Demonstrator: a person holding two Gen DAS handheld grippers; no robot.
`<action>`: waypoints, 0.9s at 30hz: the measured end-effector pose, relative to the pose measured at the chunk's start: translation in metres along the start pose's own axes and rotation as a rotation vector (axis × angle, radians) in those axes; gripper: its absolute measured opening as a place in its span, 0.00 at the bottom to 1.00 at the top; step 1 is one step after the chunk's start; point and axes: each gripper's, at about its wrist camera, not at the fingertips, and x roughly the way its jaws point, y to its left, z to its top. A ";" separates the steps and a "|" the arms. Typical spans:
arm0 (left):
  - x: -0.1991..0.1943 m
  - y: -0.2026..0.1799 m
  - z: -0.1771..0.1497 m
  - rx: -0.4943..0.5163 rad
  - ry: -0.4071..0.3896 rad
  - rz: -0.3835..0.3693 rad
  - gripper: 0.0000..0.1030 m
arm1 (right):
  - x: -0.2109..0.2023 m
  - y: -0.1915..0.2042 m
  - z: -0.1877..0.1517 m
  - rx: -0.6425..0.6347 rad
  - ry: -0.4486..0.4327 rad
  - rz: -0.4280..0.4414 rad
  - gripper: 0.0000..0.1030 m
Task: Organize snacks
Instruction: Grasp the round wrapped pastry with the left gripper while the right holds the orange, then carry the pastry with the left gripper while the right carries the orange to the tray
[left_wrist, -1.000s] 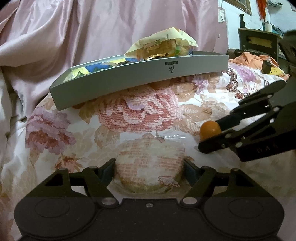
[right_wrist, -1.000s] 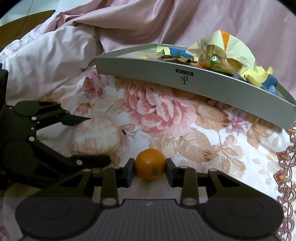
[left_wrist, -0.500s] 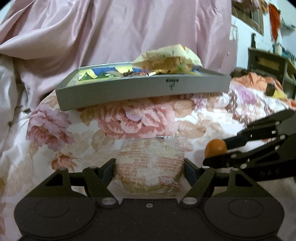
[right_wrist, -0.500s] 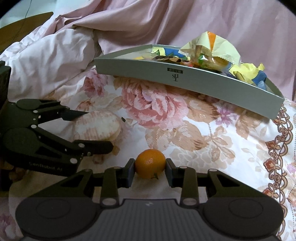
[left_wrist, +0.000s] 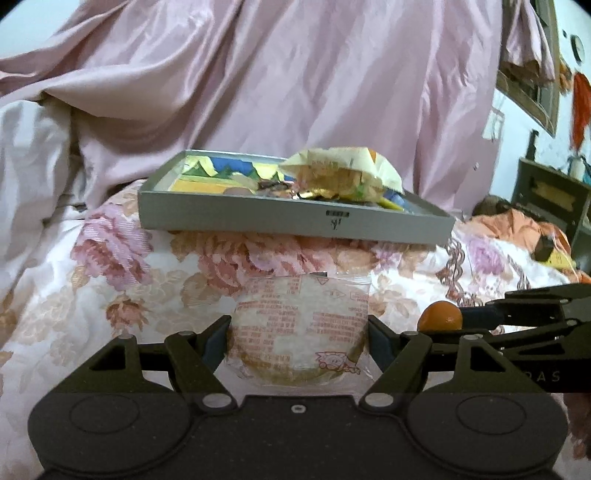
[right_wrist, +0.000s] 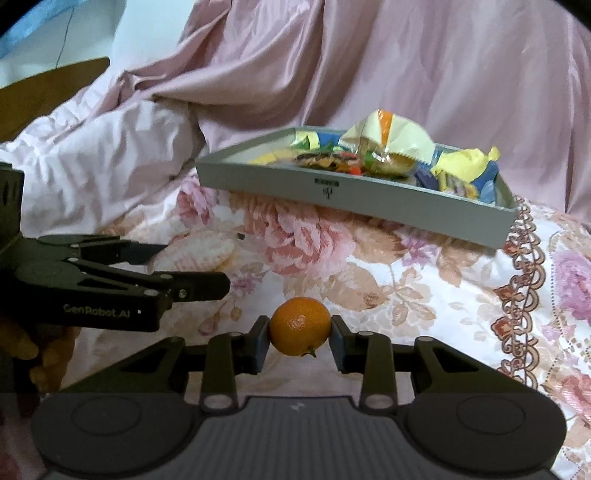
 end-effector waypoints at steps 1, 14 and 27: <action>-0.002 -0.002 0.001 -0.008 -0.004 0.004 0.74 | -0.003 -0.001 0.000 0.001 -0.009 0.001 0.37; 0.019 -0.013 0.058 -0.070 -0.064 0.114 0.75 | -0.015 -0.028 0.024 0.022 -0.110 -0.011 0.38; 0.074 -0.011 0.119 -0.089 -0.077 0.219 0.75 | 0.009 -0.069 0.072 0.074 -0.183 -0.145 0.38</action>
